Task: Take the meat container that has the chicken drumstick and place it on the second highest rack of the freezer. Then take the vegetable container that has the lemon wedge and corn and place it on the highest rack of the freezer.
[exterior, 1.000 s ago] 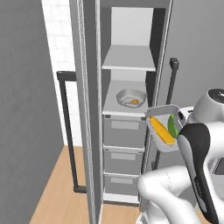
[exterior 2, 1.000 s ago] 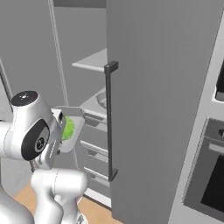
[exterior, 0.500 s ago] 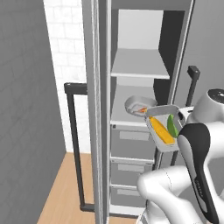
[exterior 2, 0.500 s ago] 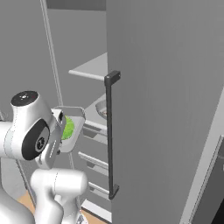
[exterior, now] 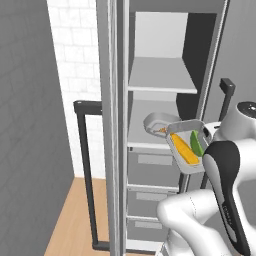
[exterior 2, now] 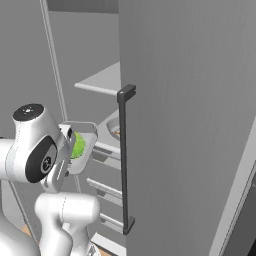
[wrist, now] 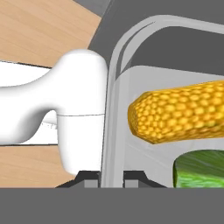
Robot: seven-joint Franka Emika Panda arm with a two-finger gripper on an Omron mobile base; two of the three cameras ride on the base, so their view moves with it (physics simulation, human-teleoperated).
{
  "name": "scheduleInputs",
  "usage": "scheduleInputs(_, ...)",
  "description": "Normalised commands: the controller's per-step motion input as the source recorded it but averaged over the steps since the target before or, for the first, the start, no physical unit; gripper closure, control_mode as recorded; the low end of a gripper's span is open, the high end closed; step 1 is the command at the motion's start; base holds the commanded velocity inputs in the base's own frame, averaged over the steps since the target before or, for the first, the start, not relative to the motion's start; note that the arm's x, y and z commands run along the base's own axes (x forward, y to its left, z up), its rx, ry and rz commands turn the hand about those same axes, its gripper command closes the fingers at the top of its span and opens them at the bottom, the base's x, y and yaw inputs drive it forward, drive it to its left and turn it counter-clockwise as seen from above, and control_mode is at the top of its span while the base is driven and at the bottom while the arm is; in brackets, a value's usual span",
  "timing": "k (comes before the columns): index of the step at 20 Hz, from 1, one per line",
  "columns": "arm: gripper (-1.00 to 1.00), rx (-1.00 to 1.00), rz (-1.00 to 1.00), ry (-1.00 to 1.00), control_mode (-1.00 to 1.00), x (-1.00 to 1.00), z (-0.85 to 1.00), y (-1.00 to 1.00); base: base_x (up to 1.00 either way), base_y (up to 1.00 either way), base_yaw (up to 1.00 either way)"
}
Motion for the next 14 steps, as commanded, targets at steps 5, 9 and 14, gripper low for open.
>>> scheduleInputs(5, 1.0, 0.0, 0.0, 0.0, 1.0, 0.0, 0.0, 0.0, 0.16, 0.08, -0.01)
scheduleInputs(9, 1.0, 0.0, 0.0, 0.0, 1.0, 0.0, 0.0, 0.0, 0.0, 0.0, 0.0)
scheduleInputs(14, 1.0, -0.01, 0.0, -0.09, -1.0, 0.0, 0.04, 0.02, 0.0, 0.0, 0.0)
